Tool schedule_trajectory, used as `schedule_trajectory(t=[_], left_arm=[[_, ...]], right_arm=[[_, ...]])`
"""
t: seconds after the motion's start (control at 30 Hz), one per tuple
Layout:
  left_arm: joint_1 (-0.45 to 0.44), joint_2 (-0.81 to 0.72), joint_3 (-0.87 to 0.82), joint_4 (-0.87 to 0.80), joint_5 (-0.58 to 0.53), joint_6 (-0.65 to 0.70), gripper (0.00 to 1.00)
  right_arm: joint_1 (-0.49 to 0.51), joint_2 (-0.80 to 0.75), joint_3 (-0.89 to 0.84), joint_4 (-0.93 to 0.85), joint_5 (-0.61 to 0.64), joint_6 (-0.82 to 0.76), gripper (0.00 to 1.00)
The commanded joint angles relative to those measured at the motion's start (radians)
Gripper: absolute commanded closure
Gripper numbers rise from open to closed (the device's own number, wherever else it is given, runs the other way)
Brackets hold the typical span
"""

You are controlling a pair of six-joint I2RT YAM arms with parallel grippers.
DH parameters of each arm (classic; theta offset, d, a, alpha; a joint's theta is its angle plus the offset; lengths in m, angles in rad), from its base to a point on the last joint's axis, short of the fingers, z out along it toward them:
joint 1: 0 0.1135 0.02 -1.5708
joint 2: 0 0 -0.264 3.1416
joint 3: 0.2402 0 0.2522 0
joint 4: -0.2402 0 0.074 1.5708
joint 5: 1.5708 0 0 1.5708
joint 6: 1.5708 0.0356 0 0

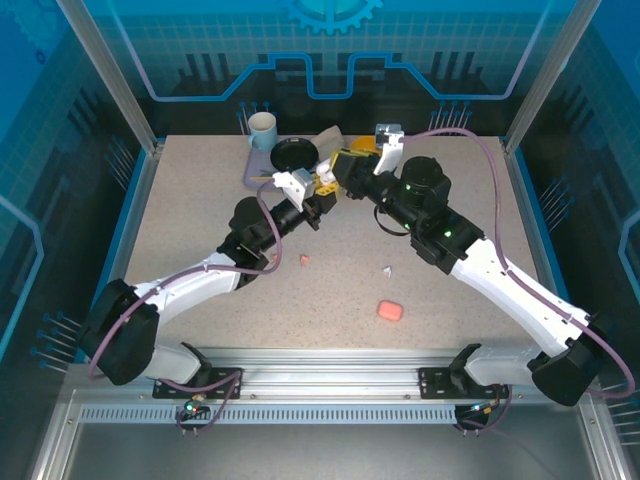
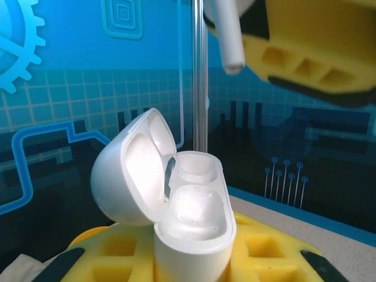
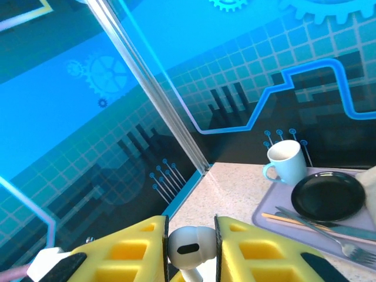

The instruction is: Insert the wireless bluetooth earbuds into the charging case

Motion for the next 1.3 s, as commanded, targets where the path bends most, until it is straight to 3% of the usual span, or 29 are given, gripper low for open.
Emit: schedule_trajectory(t=[0.0,1.27], left_arm=[[0.007,0.01,0.048,-0.004,0.013,-0.023,1.0],[0.006,0.025,0.094,-0.023,0.005,-0.068,1.0]], right_arm=[[0.017,-0.034,-0.039,0.106,-0.033,0.01,0.76],[0.033,0.014,-0.122,0.222,0.032,0.046,0.79]])
